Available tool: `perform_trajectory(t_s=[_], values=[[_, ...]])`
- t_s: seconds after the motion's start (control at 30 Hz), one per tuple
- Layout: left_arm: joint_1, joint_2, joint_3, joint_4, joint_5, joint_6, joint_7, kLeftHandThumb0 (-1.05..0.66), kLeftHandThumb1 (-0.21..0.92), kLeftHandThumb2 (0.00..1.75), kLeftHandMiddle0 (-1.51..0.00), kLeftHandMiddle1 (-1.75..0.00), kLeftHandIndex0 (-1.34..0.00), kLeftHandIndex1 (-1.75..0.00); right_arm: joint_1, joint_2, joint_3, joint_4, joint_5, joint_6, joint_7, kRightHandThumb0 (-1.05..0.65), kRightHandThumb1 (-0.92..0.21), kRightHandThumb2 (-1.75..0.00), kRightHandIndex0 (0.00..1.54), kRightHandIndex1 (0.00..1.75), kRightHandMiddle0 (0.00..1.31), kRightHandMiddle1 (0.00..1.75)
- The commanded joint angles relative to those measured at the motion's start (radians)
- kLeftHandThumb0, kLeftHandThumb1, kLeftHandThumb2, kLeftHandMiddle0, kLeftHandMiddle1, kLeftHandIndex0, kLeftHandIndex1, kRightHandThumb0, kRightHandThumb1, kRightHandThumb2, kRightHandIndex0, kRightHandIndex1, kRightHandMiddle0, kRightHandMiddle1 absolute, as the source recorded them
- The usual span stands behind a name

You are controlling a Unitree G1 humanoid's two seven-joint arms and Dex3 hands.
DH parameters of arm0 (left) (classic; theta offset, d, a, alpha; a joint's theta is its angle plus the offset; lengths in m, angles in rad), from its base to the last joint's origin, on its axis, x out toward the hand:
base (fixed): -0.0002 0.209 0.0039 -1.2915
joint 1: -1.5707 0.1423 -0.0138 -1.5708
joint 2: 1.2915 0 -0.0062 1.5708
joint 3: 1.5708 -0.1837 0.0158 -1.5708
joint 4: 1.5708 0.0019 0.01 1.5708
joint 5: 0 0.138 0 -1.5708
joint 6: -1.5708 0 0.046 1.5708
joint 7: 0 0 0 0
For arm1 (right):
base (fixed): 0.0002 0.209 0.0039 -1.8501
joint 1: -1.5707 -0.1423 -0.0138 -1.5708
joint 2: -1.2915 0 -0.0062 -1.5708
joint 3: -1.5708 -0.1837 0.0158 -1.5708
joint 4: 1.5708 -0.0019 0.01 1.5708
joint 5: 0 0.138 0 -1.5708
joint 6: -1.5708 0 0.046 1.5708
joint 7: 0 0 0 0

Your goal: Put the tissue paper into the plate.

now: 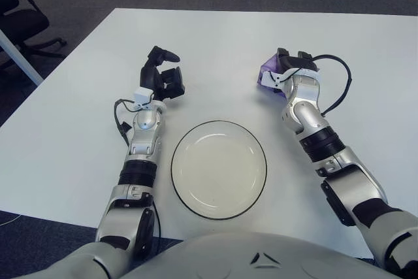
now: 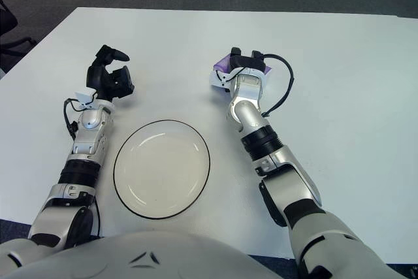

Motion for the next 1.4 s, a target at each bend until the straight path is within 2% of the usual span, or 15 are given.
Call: perform_trajectory(t_s=[0.0, 0.27, 0.3, 0.37, 0.47, 0.53, 0.57, 0.6, 0.63, 0.67, 0.7, 0.77, 0.83, 1.03, 1.37], values=[[0.138, -0.082, -0.005, 0.068, -0.006, -0.011, 0.02, -0.44, 0.46, 1.14, -1.29, -1.75, -0.5, -1.75, 0.023, -0.02, 0.013, 0.055, 0.047, -0.001, 0.037, -1.05, -0.92, -0.85, 0.0, 0.0, 0.0, 0.0], [0.14, -0.087, 0.003, 0.063, -0.014, -0.025, 0.02, -0.44, 0.46, 1.15, -1.29, -1.75, -0.5, -1.75, 0.034, -0.032, 0.023, 0.072, 0.071, -0.012, 0.01, -1.03, -0.92, -0.92, 0.04, 0.02, 0.01, 0.01], [0.14, -0.088, 0.004, 0.063, -0.013, -0.028, 0.02, -0.44, 0.45, 1.15, -1.29, -1.75, -0.51, -1.75, 0.04, -0.031, 0.02, 0.069, 0.077, -0.015, -0.013, -1.01, -0.92, -0.92, 0.06, 0.06, 0.01, 0.07], [0.14, -0.089, 0.006, 0.063, -0.013, -0.031, 0.021, -0.44, 0.44, 1.17, -1.3, -1.75, -0.52, -1.75, 0.047, -0.029, 0.018, 0.065, 0.085, -0.017, -0.048, -0.96, -0.92, -0.9, 0.09, 0.23, 0.0, 0.26], [0.14, -0.09, 0.009, 0.061, -0.013, -0.031, 0.022, -0.44, 0.43, 1.18, -1.3, -1.75, -0.52, -1.75, 0.058, -0.024, 0.014, 0.071, 0.094, -0.017, -0.109, -0.85, -0.92, -0.82, 0.03, 0.65, 0.0, 0.53], [0.139, -0.092, 0.01, 0.06, -0.013, -0.029, 0.024, -0.44, 0.43, 1.18, -1.3, -1.75, -0.53, -1.75, 0.065, -0.021, 0.009, 0.083, 0.102, -0.022, -0.165, -0.73, -0.9, -0.74, 0.03, 1.01, 0.0, 0.81], [0.139, -0.092, 0.011, 0.06, -0.012, -0.027, 0.026, -0.44, 0.43, 1.18, -1.3, -1.75, -0.53, -1.75, 0.069, -0.02, 0.004, 0.091, 0.111, -0.03, -0.198, -0.65, -0.85, -0.77, 0.02, 1.26, 0.0, 1.0], [0.139, -0.093, 0.011, 0.059, -0.012, -0.026, 0.027, -0.44, 0.42, 1.18, -1.3, -1.75, -0.53, -1.75, 0.071, -0.02, 0.001, 0.097, 0.118, -0.036, -0.222, -0.54, -0.87, -0.68, 0.07, 1.43, 0.07, 1.27], [0.139, -0.093, 0.012, 0.059, -0.011, -0.025, 0.028, -0.45, 0.42, 1.19, -1.3, -1.75, -0.53, -1.75, 0.071, -0.021, 0.0, 0.102, 0.125, -0.039, -0.237, -0.47, -0.89, -0.62, 0.09, 1.55, 0.11, 1.44], [0.139, -0.094, 0.012, 0.058, -0.011, -0.024, 0.029, -0.45, 0.42, 1.19, -1.3, -1.75, -0.53, -1.75, 0.074, -0.021, -0.006, 0.112, 0.138, -0.05, -0.268, -0.45, -0.9, -0.6, 0.1, 1.59, 0.13, 1.5], [0.139, -0.094, 0.013, 0.058, -0.01, -0.024, 0.03, -0.45, 0.42, 1.19, -1.3, -1.75, -0.53, -1.75, 0.079, -0.02, -0.017, 0.123, 0.157, -0.066, -0.307, -0.29, -0.84, -0.64, 0.17, 1.64, 0.2, 1.5], [0.139, -0.095, 0.013, 0.057, -0.009, -0.023, 0.031, -0.45, 0.42, 1.19, -1.3, -1.75, -0.53, -1.75, 0.089, -0.021, -0.041, 0.152, 0.198, -0.105, -0.385, -0.15, -0.71, -0.79, 0.25, 1.69, 0.3, 1.54], [0.138, -0.095, 0.015, 0.056, -0.011, -0.023, 0.03, -0.45, 0.42, 1.19, -1.3, -1.75, -0.53, -1.75, 0.099, -0.024, -0.064, 0.185, 0.241, -0.148, -0.455, -0.06, -0.51, -1.04, 0.41, 1.65, 0.4, 1.66], [0.136, -0.096, 0.019, 0.055, -0.015, -0.019, 0.029, -0.45, 0.42, 1.19, -1.3, -1.75, -0.53, -1.75, 0.129, -0.026, -0.122, 0.228, 0.364, -0.296, -0.629, -0.01, -0.17, -1.37, 0.78, 1.4, 0.63, 1.74], [0.132, -0.093, 0.021, 0.057, -0.011, -0.012, 0.026, -0.45, 0.42, 1.19, -1.29, -1.75, -0.53, -1.75, 0.12, -0.05, -0.132, 0.308, 0.442, -0.403, -0.72, 0.0, 0.0, -1.54, 0.94, 1.32, 0.74, 1.75]])
